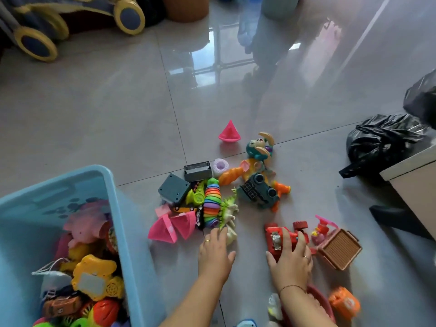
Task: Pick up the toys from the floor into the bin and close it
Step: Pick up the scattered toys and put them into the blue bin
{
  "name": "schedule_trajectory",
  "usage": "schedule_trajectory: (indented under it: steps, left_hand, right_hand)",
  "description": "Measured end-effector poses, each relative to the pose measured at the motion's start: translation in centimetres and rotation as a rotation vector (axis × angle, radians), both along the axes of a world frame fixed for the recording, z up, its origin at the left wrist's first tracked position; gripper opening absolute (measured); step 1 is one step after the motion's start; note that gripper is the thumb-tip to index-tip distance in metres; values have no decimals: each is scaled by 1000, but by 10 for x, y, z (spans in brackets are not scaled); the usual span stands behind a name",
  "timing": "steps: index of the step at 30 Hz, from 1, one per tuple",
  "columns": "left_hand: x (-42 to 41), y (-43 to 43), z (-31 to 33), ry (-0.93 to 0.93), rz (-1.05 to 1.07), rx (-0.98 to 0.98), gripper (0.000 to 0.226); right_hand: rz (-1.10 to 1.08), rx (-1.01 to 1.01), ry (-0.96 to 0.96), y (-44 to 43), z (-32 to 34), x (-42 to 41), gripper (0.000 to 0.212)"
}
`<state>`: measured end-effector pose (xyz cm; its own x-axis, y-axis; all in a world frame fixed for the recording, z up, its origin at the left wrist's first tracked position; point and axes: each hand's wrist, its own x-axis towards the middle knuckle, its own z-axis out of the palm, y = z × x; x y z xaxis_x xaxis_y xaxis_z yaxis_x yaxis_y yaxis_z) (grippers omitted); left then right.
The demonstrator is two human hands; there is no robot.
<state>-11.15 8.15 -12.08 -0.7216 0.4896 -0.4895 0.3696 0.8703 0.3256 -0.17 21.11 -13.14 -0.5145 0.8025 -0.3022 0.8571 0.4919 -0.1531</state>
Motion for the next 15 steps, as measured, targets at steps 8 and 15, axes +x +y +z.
schedule_trajectory:
  steps: [8, 15]
  left_hand:
    - [-8, 12, -23, -46, 46, -20, 56]
    - [4, -6, -17, -107, 127, 16, 41]
  right_hand:
    - [136, -1, -5, -26, -14, -16, 85]
    - [234, -9, 32, -53, -10, -23, 87]
